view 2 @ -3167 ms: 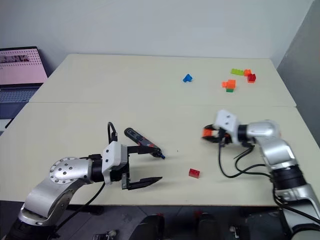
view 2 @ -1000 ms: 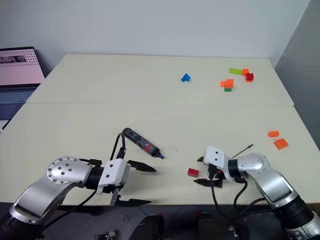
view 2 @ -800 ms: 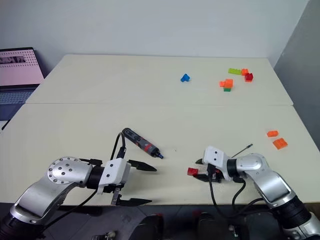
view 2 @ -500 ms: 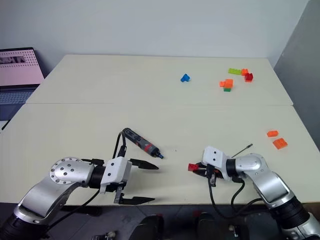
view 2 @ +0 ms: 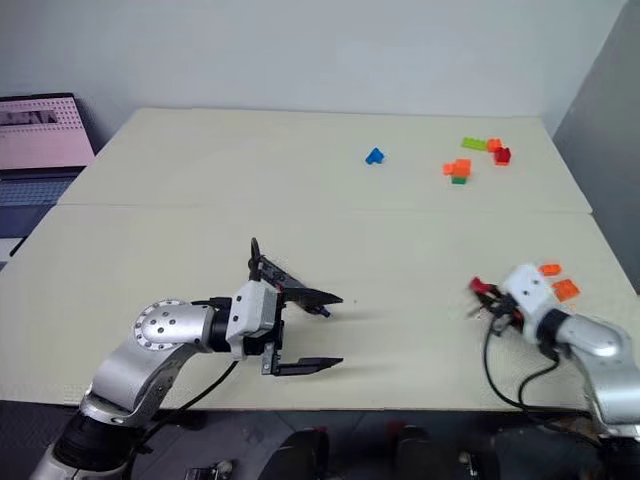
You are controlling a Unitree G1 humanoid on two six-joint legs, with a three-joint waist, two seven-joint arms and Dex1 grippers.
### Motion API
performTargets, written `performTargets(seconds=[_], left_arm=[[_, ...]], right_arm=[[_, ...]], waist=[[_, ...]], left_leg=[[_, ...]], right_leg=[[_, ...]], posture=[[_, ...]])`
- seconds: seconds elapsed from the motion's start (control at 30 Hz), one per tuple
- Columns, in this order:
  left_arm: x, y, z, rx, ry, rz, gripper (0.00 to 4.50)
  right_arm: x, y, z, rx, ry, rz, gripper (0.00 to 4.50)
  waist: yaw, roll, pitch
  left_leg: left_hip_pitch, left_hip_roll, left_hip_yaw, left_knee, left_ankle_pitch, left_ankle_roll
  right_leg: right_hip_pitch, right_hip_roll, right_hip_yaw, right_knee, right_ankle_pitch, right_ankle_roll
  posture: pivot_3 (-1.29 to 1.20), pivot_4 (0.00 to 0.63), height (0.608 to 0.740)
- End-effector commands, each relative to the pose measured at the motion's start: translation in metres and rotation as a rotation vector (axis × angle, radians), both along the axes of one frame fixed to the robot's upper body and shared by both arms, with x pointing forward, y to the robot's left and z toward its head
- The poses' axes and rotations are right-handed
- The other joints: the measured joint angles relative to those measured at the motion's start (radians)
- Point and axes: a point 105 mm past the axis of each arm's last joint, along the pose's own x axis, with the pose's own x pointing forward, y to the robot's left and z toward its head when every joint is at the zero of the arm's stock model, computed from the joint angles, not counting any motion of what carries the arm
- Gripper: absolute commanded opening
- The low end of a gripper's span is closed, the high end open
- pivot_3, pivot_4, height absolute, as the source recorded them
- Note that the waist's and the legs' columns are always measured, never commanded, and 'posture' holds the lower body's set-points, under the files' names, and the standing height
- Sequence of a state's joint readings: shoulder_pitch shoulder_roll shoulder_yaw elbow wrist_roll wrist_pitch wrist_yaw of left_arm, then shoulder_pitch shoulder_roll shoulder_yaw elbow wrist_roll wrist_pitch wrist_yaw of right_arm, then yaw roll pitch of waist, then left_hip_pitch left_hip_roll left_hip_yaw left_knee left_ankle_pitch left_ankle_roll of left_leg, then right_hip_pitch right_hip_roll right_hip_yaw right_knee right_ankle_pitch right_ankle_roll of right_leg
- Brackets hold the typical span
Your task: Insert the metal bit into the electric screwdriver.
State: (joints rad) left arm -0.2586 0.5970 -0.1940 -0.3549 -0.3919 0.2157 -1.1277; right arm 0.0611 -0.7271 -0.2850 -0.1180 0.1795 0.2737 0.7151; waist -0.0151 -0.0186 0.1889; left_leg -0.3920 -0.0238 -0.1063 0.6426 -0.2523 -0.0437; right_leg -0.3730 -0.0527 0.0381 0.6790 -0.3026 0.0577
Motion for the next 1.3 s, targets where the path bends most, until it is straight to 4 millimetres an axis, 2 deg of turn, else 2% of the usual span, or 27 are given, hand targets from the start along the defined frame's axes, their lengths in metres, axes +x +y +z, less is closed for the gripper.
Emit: performTargets(seconds=[0.03, 0.2, 0.4, 0.47, 0.5, 0.7, 0.87, 0.9, 1.03, 1.17, 1.3], left_arm=[[-0.001, -0.008, 0.004, -0.02, -0.03, -0.047, 4.5], [-0.001, -0.014, 0.004, -0.02, -0.034, -0.08, 4.5], [0.001, -0.015, 0.006, -0.014, -0.041, -0.085, 4.5], [0.002, -0.014, 0.006, -0.009, -0.042, -0.082, 4.5], [0.002, -0.014, 0.005, -0.007, -0.041, -0.079, 4.5], [0.001, -0.009, 0.003, 0.022, -0.008, -0.058, 4.5], [0.009, 0.007, 0.01, 0.026, -0.009, 0.028, 4.5], [0.011, 0.014, 0.012, 0.031, 0.001, 0.058, 4.5], [0.023, 0.036, 0.01, 0.142, 0.015, 0.156, 4.5], [0.035, 0.058, 0.012, 0.278, -0.047, 0.184, 4.5], [0.043, 0.072, 0.004, 0.485, -0.135, 0.119, 4.5]], right_arm=[[-0.011, -0.041, 0.016, 0.02, -0.1, -0.174, 0.45], [-0.023, -0.053, 0.0, 0.032, -0.046, -0.231, 0.45], [-0.021, -0.054, -0.011, 0.086, 0.0, -0.271, 0.45], [-0.02, -0.054, -0.01, 0.102, -0.002, -0.282, 1.16], [-0.019, -0.054, -0.009, 0.115, -0.004, -0.287, 1.29], [-0.018, -0.057, -0.004, 0.178, -0.003, -0.292, 2.76], [-0.021, -0.057, 0.02, 0.164, -0.025, -0.209, 3.89], [-0.021, -0.052, 0.028, 0.142, -0.036, -0.165, 4.12], [-0.018, -0.024, 0.052, 0.055, -0.056, 0.01, 4.12], [-0.022, 0.034, 0.077, 0.021, -0.027, 0.302, 4.12], [-0.036, 0.069, 0.084, -0.044, 0.079, 0.518, 4.12]], waist=[[-0.005, 0.0, 0.0], [-0.02, 0.0, 0.0], [-0.018, 0.001, -0.001], [-0.017, 0.001, -0.001], [-0.017, 0.001, -0.001], [-0.017, 0.001, -0.001], [-0.017, 0.001, -0.001], [-0.017, 0.001, -0.001], [-0.02, 0.002, -0.001], [-0.018, 0.001, 0.0], [-0.015, 0.001, 0.0]], left_leg=[[0.0, 0.0, 0.0, 0.0, 0.0, 0.0], [0.007, 0.0, 0.004, -0.001, 0.0, 0.0], [0.008, 0.001, 0.005, -0.002, 0.0, 0.0], [0.008, 0.001, 0.005, -0.002, 0.0, 0.0], [0.008, 0.001, 0.005, -0.002, 0.0, 0.0], [0.008, 0.001, 0.004, -0.002, 0.0, 0.0], [0.008, 0.001, 0.005, -0.002, 0.0, 0.0], [0.008, 0.001, 0.005, -0.002, 0.0, 0.0], [0.008, 0.001, 0.005, -0.002, 0.0, 0.0], [0.008, 0.001, 0.004, -0.002, 0.0, 0.0], [0.006, 0.001, 0.003, -0.002, 0.0, 0.0]], right_leg=[[0.0, 0.0, 0.0, 0.0, 0.0, 0.0], [0.003, 0.002, 0.004, 0.001, 0.0, 0.0], [0.003, 0.002, 0.005, 0.001, 0.0, 0.0], [0.003, 0.002, 0.005, 0.001, 0.0, 0.0], [0.003, 0.002, 0.005, 0.001, 0.0, 0.0], [0.004, 0.002, 0.005, 0.001, 0.0, 0.0], [0.004, 0.002, 0.005, 0.001, 0.0, 0.0], [0.004, 0.002, 0.005, 0.0, 0.0, 0.0], [0.003, 0.003, 0.005, 0.001, 0.0, 0.0], [0.004, 0.003, 0.004, 0.0, 0.0, 0.0], [0.003, 0.003, 0.003, -0.001, 0.0, 0.0]], posture=[[0.0, 0.15, 0.74], [0.0, 0.15, 0.74], [0.0, 0.15, 0.74], [0.0, 0.15, 0.74], [0.0, 0.15, 0.74], [0.0, 0.15, 0.74], [0.0, 0.15, 0.74], [0.0, 0.15, 0.74], [0.0, 0.15, 0.74], [0.0, 0.15, 0.74], [0.0, 0.15, 0.74]])
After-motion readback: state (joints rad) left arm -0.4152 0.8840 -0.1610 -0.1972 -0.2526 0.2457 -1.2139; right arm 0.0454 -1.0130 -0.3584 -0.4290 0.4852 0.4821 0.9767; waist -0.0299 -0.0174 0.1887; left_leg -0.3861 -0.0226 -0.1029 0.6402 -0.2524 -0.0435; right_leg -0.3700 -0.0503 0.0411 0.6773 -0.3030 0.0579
